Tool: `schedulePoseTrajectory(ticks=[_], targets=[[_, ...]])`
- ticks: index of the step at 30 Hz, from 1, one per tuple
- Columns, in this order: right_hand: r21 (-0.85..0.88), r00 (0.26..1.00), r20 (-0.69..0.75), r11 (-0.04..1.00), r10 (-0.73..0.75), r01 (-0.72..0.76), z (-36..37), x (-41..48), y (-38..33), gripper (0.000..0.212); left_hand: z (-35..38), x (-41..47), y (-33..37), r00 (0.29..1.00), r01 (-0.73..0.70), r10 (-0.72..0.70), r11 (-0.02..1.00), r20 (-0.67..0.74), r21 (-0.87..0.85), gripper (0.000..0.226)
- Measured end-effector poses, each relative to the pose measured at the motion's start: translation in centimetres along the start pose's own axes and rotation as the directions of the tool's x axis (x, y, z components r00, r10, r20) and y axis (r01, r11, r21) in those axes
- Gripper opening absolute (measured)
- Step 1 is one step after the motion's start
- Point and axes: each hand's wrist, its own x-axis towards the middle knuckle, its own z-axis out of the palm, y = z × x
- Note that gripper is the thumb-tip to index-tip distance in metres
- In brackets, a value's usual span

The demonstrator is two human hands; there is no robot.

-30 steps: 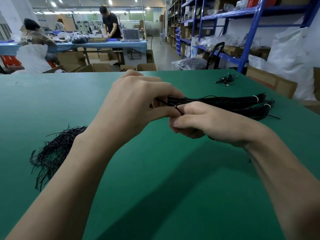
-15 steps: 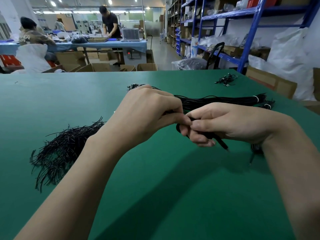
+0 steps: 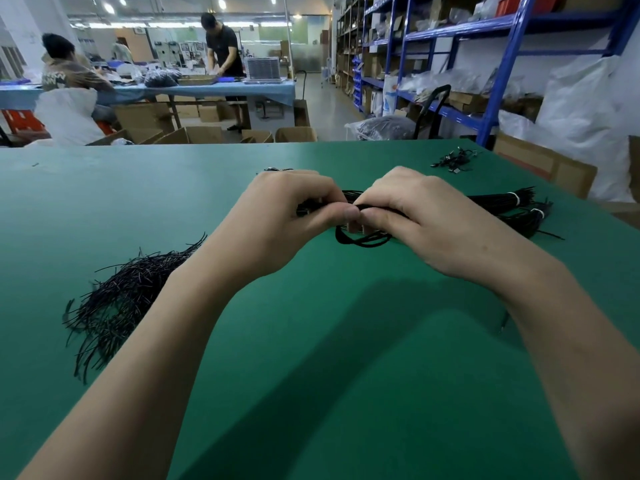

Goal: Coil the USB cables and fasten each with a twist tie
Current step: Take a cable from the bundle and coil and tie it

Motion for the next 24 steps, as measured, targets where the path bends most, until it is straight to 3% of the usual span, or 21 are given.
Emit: schedulePoseTrajectory(ticks=[5, 9, 14, 17, 24], targets=[[0.044, 0.999, 0.040, 0.998, 0.033, -0.035, 0.5, 0.1, 0.0, 0.020, 0.0, -0.2, -0.4, 0.984, 0.105, -0.076, 0.977, 0.158, -0.184, 0.031], [0.027, 0.988, 0.135, 0.997, 0.073, -0.077, 0.7, -0.1, 0.1, 0.020, 0.3, -0.4, -0.7, 0.935, 0.228, -0.149, 0.948, 0.321, -0.224, 0.031], [-0.004, 0.977, 0.205, 0.998, 0.056, -0.056, 1.2, 0.0, -0.6, 0.021, 0.7, -0.7, -1.0, 0.873, 0.360, -0.205, 0.884, 0.443, -0.299, 0.049], [-0.002, 0.981, 0.178, 0.997, 0.070, -0.071, 1.1, 0.0, -0.6, 0.021, 0.8, -0.6, -1.1, 0.886, 0.350, -0.182, 0.866, 0.426, -0.358, 0.045], [-0.018, 0.997, 0.003, 0.997, 0.080, -0.080, 1.1, 0.1, -0.3, 0.018, 1.2, -0.4, -1.0, 0.955, 0.252, -0.172, 0.903, 0.243, -0.348, 0.041]])
